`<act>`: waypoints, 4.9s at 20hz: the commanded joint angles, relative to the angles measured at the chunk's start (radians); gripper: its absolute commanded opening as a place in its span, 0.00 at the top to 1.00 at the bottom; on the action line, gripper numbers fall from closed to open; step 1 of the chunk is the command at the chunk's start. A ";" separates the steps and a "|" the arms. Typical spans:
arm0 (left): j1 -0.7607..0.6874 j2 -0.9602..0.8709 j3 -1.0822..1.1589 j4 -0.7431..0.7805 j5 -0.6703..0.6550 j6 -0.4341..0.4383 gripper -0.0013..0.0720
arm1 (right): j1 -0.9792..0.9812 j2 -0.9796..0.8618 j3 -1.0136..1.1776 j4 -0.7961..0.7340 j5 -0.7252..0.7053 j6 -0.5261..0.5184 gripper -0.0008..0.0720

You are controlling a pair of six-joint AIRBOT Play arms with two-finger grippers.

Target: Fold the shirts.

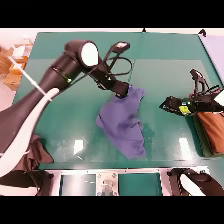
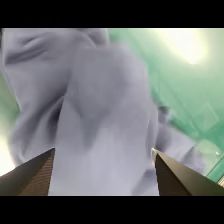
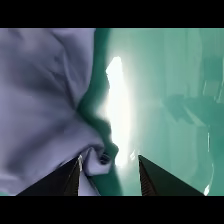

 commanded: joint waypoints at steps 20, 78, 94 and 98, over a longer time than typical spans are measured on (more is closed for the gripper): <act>0.410 -0.065 -0.125 -0.186 0.044 0.145 0.00 | 0.335 -0.069 -0.446 0.222 -0.194 -0.045 0.97; 0.319 0.473 -0.686 -0.196 0.224 0.190 0.95 | -0.241 0.058 0.108 0.262 -0.115 -0.214 0.97; 0.577 -0.041 -0.237 -0.271 -0.208 0.230 0.20 | -0.341 -0.363 0.170 0.085 -0.016 -0.269 0.53; 0.563 0.040 -0.463 -0.274 -0.251 0.259 0.26 | -0.408 -0.227 0.049 -0.054 0.036 -0.137 0.53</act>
